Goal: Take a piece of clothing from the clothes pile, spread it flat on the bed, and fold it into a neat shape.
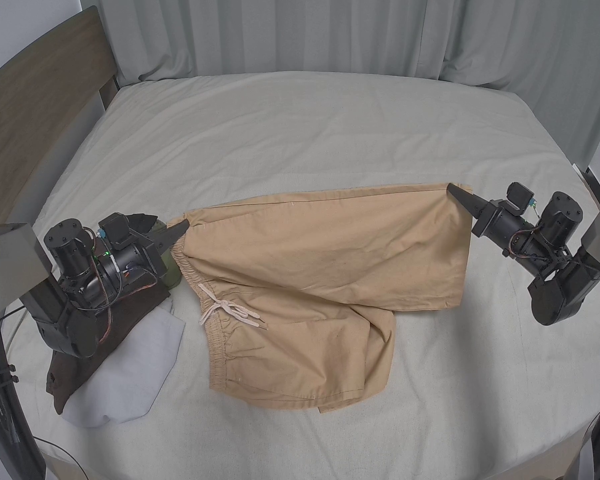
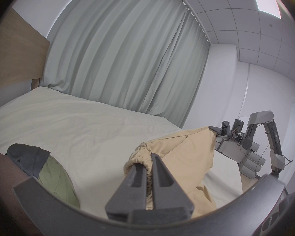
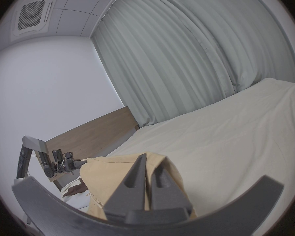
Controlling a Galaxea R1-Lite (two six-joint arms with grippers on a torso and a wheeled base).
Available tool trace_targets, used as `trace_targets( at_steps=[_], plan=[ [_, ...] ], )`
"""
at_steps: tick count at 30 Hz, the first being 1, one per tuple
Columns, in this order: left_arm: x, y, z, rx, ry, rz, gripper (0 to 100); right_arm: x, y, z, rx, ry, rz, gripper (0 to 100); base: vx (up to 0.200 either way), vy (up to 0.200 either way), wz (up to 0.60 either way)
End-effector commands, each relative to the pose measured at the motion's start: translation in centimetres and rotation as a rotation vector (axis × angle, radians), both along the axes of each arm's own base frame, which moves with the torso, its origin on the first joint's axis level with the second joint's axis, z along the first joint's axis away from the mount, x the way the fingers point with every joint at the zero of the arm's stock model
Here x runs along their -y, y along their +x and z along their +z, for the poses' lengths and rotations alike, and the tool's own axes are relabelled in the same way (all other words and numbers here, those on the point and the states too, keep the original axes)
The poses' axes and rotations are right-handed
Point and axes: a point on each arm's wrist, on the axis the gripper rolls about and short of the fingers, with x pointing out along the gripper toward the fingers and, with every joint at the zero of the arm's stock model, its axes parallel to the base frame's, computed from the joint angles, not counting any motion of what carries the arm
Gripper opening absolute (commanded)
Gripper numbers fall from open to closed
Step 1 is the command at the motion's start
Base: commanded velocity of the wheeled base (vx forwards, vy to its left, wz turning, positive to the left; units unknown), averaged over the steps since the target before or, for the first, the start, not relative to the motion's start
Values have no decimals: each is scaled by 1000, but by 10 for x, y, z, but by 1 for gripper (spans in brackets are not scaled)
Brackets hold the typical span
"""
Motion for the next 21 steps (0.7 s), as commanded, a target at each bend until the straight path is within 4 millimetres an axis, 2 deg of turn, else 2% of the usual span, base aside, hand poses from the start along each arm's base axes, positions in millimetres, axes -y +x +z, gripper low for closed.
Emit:
trace_targets(
  at_steps=[1, 10, 21],
  plan=[
    [0, 10, -10, -11, -2, 11, 0, 2, 22, -16, -6, 5, -30, 0, 0, 0, 0],
    [3, 27, -17, -5, -25, 51, 0, 4, 43, -22, 23, 8, -35, 0, 0, 0, 0],
    [16, 51, -29, -27, -109, 96, 0, 2, 67, -27, 27, 69, -18, 0, 0, 0, 0]
  ],
)
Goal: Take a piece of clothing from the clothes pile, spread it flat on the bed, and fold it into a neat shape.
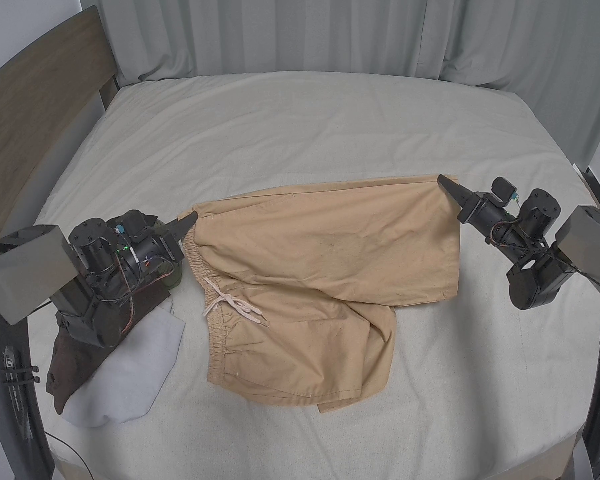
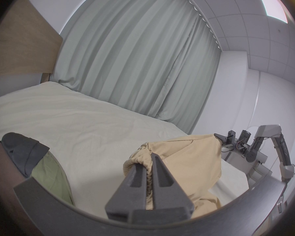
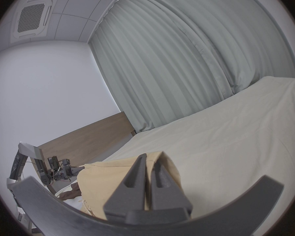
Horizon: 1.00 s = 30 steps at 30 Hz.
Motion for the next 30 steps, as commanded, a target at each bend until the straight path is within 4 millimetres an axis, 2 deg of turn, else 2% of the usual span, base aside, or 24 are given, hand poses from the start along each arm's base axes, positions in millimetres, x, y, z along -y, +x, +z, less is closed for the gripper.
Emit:
trace_targets(
  at_steps=[1, 12, 23, 30],
  plan=[
    [6, 11, -12, -19, -30, 13, 0, -1, 13, -12, -11, 16, 7, 0, 0, 0, 0],
    [10, 27, -22, -8, -50, 48, 0, -2, 37, -21, 11, 33, 12, 0, 0, 0, 0],
    [5, 31, -21, -24, -105, 59, 0, 3, 59, -19, 14, 33, -2, 0, 0, 0, 0],
    [3, 34, -27, -39, -116, 62, 0, 2, 75, -26, 4, 33, -4, 0, 0, 0, 0]
  ],
)
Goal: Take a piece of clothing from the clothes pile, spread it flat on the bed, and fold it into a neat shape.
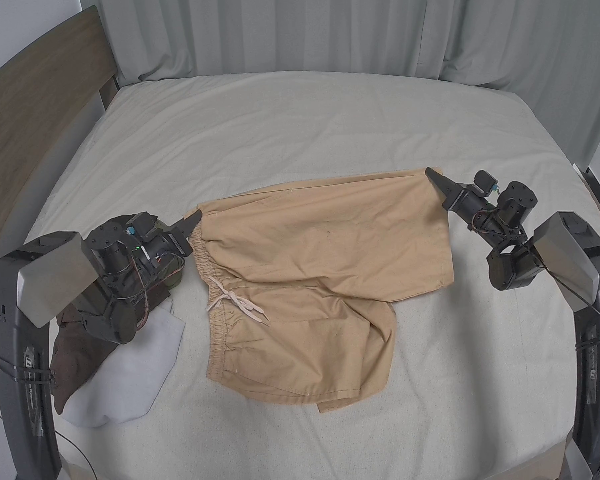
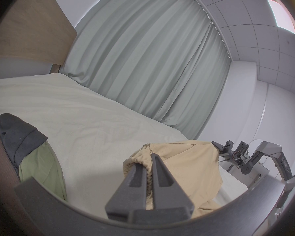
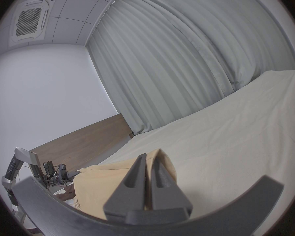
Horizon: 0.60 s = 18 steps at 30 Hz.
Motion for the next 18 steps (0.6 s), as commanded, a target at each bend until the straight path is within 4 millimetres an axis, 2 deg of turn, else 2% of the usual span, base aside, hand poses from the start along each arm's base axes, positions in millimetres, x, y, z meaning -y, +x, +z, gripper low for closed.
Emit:
trace_targets(
  at_steps=[1, 12, 18],
  plan=[
    [0, 2, -5, -9, -7, 0, 0, -1, 10, -11, -7, 0, 0, 0, 0, 0, 0],
    [0, 9, -14, -14, -13, 12, 0, -2, 19, -18, -14, -1, 0, 0, 0, 0, 0],
    [0, 9, -14, -16, -18, 11, 0, -5, 20, -15, -2, -2, 4, 0, 0, 0, 0]
  ],
)
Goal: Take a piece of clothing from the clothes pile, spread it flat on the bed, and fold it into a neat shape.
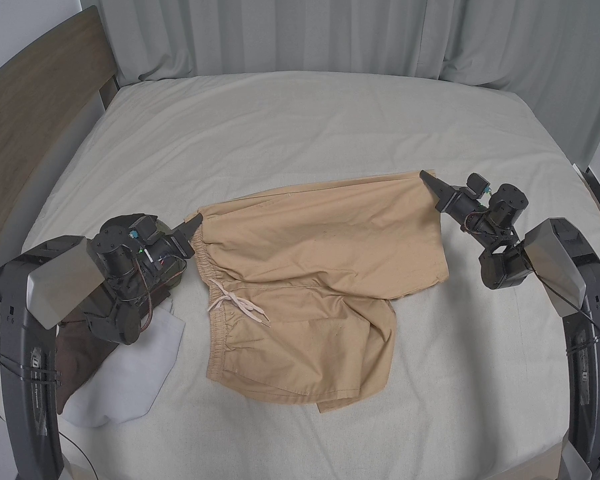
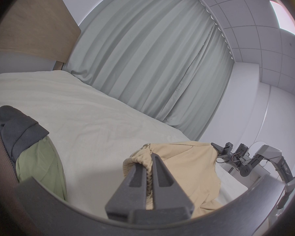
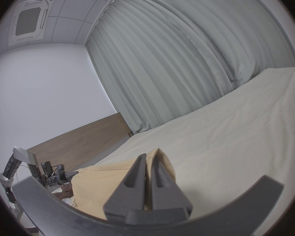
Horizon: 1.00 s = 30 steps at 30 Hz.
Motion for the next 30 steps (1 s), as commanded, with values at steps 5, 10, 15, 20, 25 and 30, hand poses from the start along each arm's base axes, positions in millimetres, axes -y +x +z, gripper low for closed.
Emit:
trace_targets(
  at_steps=[5, 10, 15, 20, 25, 30],
  plan=[
    [2, 0, -1, -8, -13, -7, 100, -4, 2, 2, 6, 0, 6, 100, 0, 0, 0],
    [5, -3, -5, -33, -23, -18, 100, -4, -1, 1, 9, -2, -1, 100, 0, 0, 0],
    [4, -8, -10, -65, -20, -16, 100, -10, -23, 9, 1, -15, 10, 100, 0, 0, 0],
    [1, -22, -4, -89, -13, -12, 100, -18, -53, 14, -38, -23, 30, 100, 0, 0, 0],
    [0, -56, 27, -94, -7, -51, 100, -23, -85, 20, -53, -24, 48, 100, 0, 0, 0],
    [-1, -103, 70, -57, 15, -192, 100, -28, -124, 28, -94, -35, 70, 100, 0, 0, 0]
  ],
)
